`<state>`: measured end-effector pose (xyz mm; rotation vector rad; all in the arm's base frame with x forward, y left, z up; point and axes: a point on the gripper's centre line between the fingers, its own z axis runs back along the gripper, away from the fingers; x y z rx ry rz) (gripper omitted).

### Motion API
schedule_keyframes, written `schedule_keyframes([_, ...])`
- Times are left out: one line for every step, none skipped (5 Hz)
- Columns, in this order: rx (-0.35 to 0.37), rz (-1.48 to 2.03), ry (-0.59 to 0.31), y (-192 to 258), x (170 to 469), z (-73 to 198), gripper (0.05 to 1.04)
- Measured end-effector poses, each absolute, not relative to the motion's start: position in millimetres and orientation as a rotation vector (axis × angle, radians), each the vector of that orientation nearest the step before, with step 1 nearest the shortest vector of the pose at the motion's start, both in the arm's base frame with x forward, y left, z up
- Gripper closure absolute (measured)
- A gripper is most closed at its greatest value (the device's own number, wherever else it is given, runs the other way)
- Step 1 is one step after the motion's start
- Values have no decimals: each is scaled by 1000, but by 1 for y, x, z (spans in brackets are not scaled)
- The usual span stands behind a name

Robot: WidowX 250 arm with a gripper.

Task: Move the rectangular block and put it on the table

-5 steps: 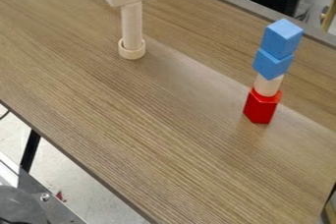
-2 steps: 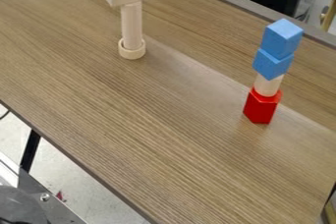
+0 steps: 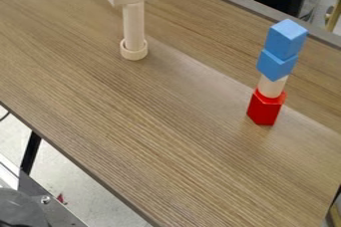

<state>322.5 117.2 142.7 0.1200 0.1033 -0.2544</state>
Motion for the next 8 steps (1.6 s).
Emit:
schedule_keyframes([121, -236, 114, 117, 323, 133, 85])
schedule_keyframes([133, -208, 138, 115, 327, 122, 115])
schedule_keyframes([147, -176, 142, 116, 329, 120, 412])
schedule_keyframes([154, -167, 133, 113, 332, 124, 660])
schedule_keyframes([114, -156, 85, 103, 343, 137, 672])
schedule_keyframes([127, -166, 20, 89, 360, 173, 672])
schedule_keyframes([101, -190, 41, 61, 376, 181, 672])
schedule_keyframes([104, -57, 104, 42, 383, 154, 672])
